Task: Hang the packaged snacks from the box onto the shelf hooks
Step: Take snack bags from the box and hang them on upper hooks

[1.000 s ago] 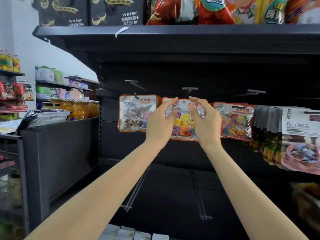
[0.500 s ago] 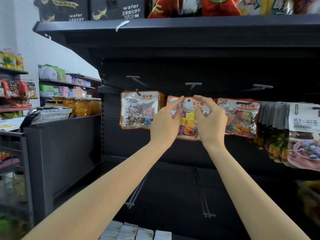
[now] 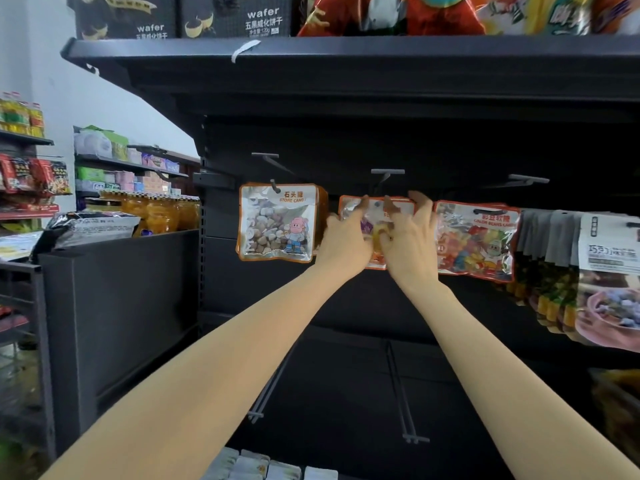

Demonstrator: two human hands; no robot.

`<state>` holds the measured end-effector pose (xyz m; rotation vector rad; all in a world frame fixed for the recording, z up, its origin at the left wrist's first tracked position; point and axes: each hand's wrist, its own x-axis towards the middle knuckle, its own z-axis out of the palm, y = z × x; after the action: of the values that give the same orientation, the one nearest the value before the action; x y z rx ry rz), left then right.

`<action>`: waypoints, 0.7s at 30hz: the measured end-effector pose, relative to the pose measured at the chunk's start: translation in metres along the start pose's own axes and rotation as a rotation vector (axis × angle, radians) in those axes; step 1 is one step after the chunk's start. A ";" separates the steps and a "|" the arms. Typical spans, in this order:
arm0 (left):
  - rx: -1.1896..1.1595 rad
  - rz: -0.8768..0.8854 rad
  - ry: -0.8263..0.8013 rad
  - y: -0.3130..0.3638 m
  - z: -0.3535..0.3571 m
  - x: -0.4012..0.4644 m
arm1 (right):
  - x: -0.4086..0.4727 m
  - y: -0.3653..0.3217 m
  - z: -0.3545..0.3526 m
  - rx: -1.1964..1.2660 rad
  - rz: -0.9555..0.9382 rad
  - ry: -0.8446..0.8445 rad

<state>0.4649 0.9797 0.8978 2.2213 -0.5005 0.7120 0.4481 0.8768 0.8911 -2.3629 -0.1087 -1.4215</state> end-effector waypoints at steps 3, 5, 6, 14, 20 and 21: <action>0.057 -0.037 -0.082 0.001 0.005 0.013 | 0.007 0.005 0.012 -0.120 0.050 -0.176; 0.051 -0.059 -0.103 0.002 0.006 0.019 | 0.012 0.005 0.016 -0.171 0.080 -0.240; 0.039 -0.074 -0.115 0.003 0.007 0.021 | 0.013 0.004 0.017 -0.194 0.076 -0.250; 0.092 0.026 0.040 0.011 -0.001 0.001 | -0.002 -0.004 0.010 -0.071 -0.019 -0.013; 0.191 0.186 0.201 0.009 -0.031 -0.029 | -0.022 -0.028 0.001 0.273 -0.001 -0.019; 0.188 0.209 0.216 0.007 -0.039 -0.035 | -0.025 -0.035 0.000 0.307 -0.015 -0.004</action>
<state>0.4212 1.0094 0.9023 2.2486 -0.5813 1.1363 0.4268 0.9119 0.8791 -2.1172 -0.3226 -1.3029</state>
